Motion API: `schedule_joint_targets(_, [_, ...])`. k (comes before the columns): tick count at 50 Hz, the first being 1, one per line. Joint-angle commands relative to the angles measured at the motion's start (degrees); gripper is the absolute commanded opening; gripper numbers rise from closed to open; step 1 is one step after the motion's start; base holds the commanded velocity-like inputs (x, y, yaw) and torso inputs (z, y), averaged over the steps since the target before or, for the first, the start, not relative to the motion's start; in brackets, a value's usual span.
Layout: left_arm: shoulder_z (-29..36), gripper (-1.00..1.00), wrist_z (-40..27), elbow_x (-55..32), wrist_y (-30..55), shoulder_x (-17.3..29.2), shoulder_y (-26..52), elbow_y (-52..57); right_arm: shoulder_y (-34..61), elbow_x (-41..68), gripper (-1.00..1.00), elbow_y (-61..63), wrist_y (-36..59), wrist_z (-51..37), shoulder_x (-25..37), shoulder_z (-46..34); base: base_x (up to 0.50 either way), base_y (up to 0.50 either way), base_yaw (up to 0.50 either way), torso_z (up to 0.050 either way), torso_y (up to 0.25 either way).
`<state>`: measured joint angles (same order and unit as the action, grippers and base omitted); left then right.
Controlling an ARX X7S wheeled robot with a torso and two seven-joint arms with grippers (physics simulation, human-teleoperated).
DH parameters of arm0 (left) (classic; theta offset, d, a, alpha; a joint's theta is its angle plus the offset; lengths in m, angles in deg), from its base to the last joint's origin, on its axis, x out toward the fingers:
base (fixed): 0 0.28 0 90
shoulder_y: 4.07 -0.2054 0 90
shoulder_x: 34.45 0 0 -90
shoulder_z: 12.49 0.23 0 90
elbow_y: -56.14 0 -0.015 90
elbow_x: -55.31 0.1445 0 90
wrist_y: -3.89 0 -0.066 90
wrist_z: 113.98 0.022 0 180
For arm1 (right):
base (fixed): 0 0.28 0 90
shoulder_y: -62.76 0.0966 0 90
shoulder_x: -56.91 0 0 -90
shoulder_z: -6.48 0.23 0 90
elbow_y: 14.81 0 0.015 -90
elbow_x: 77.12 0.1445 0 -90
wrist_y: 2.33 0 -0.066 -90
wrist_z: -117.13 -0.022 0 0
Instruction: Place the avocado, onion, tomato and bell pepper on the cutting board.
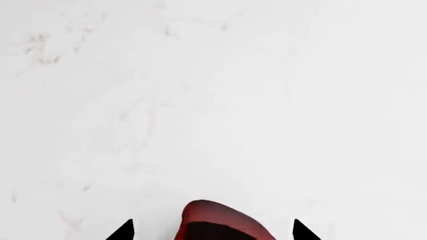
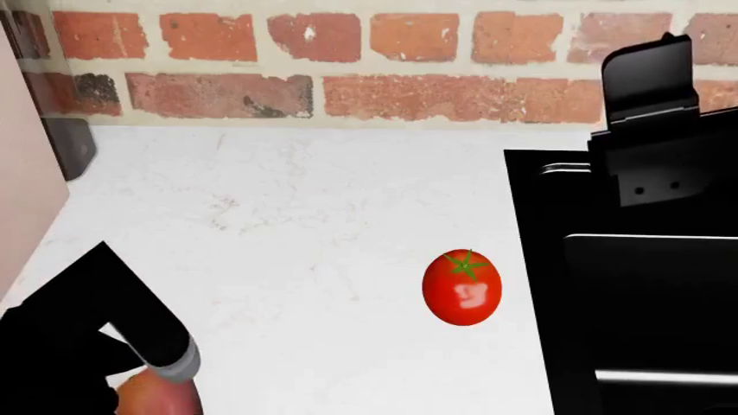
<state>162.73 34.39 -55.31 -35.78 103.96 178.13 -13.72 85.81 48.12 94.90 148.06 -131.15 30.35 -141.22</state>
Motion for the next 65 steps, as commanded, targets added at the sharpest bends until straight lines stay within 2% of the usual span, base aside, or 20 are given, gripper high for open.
schedule_joint_targets(1, [-0.8,1.0,1.2,3.4,0.5,-2.4,-1.2,-2.2,0.1,0.0,1.0,0.1,-0.5,2.0,-0.9,1.5,0.0,0.0,0.0,0.0,0.0])
schedule_joint_targets(6, [-0.5,1.0,0.6,3.0,1.0,-2.4,-1.1,-1.9,0.6,0.2,1.0,-0.6,0.0,1.8,-1.4,1.4,0.0,0.0,0.0,0.0,0.0])
schedule_joint_targets(7, [-0.5,-1.0,0.7,3.0,1.1,-2.3,-1.0,-1.7,0.8,0.2,1.0,-0.8,0.2,1.7,-1.5,1.3,0.0,0.0,0.0,0.0,0.0])
schedule_joint_targets(24, [-3.0,-1.0,-1.7,1.6,0.1,1.6,1.1,4.3,0.3,-1.2,1.0,-1.5,0.2,3.4,-3.5,1.5,0.0,0.0,0.0,0.0,0.0])
schedule_joint_targets(32, [-7.4,-1.0,-2.9,-2.8,-0.1,6.0,7.1,7.2,0.0,-2.8,1.0,-5.5,2.4,6.6,-5.5,0.6,0.0,0.0,0.0,0.0,0.0])
schedule_joint_targets(43, [-12.1,-1.0,-1.7,-6.4,1.4,8.7,14.6,7.6,-3.8,-1.1,1.0,-7.0,1.7,8.5,-5.9,-1.0,0.0,0.0,0.0,0.0,0.001])
schedule_joint_targets(48, [-13.6,-1.0,-1.2,-8.1,2.1,9.7,17.3,7.1,-4.4,-0.5,1.0,-8.0,2.5,8.4,-6.5,-2.2,0.0,0.0,0.0,0.0,0.0])
schedule_joint_targets(55, [-16.7,-1.0,-0.8,-11.5,3.5,10.0,23.2,4.2,-2.3,2.1,1.0,-13.0,5.4,9.4,-10.6,-4.2,0.0,0.0,0.0,0.0,0.0])
schedule_joint_targets(65, [-18.7,-1.0,-0.9,-14.1,4.7,11.1,26.8,3.4,-3.9,4.2,1.0,-15.7,4.6,12.4,-12.4,-4.4,0.0,0.0,0.0,0.0,0.0])
